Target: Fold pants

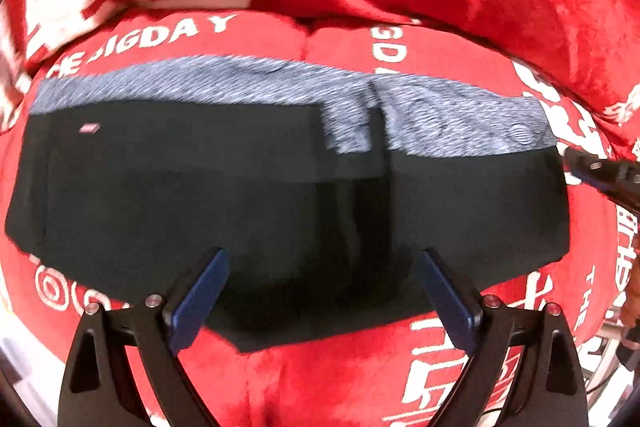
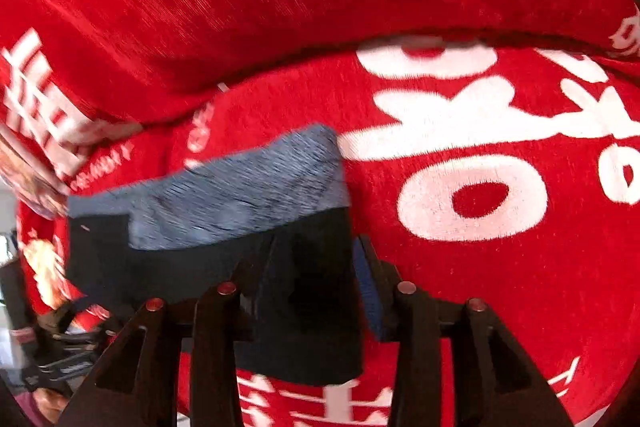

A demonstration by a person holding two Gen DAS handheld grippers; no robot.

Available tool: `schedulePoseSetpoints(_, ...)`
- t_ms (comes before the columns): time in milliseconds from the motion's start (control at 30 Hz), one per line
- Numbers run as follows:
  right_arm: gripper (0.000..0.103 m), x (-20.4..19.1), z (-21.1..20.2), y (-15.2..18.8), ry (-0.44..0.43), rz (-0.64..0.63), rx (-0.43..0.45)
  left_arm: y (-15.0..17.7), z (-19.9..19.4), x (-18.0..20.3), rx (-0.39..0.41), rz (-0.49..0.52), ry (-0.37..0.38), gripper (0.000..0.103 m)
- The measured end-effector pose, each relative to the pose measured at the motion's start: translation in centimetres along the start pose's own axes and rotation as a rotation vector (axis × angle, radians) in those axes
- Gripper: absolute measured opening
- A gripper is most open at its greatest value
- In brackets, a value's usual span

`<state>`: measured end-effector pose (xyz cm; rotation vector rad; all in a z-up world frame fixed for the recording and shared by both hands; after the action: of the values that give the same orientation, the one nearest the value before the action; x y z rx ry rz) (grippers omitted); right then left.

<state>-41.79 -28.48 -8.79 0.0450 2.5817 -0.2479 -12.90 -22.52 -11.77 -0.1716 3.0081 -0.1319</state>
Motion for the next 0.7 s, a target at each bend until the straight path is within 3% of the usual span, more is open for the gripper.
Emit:
schedulePoseSetpoints(67, 0.043, -1.4, -0.4, 0.2, -0.038, -0.013, 0.009, 0.9, -0.1, -1.1, -0.013, -0.018, -0.021, 0.096)
schedulePoseSetpoints(233, 0.043, -5.3, 2.5, 0.4, -0.081, -0.111, -0.069, 3.7, 0.1, -3.9, -0.075, -0.082, -0.062, 0.096)
schedulePoseSetpoints(333, 0.043, -7.7, 5.8, -0.2, -0.160, -0.103, -0.099, 5.0, -0.2, -4.7, -0.085, -0.109, -0.081, 0.096)
schedulePoseSetpoints(433, 0.043, -9.9, 10.8, 1.8, -0.185, -0.103, -0.203, 6.4, -0.4, -5.6, -0.100, -0.122, -0.098, 0.096)
schedulePoseSetpoints(533, 0.044, -11.4, 10.7, 3.2, -0.162, -0.167, -0.180, 7.5, -0.4, -6.3, -0.121, -0.130, -0.104, 0.096)
schedulePoseSetpoints(633, 0.044, -12.0, 10.5, 5.6, -0.216, -0.129, -0.258, 7.9, 0.1, -6.9, -0.133, -0.133, -0.106, 0.096)
schedulePoseSetpoints(700, 0.044, -12.2, 9.8, 6.8, -0.186, -0.162, -0.262, 7.7, 0.3, -7.0, -0.134, -0.138, -0.101, 0.096)
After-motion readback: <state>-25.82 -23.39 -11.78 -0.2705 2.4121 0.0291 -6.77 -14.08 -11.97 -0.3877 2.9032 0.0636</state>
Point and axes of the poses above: each gripper's, at about its wrist camera, not at the fingertips, and z roughly the way its jaws point, x to its right, y to its underside, the point moved 8 cm from there along z, roughly the way its jaws point, and after that the axes turned 13 degrees about -y, right-handed, at the moved point
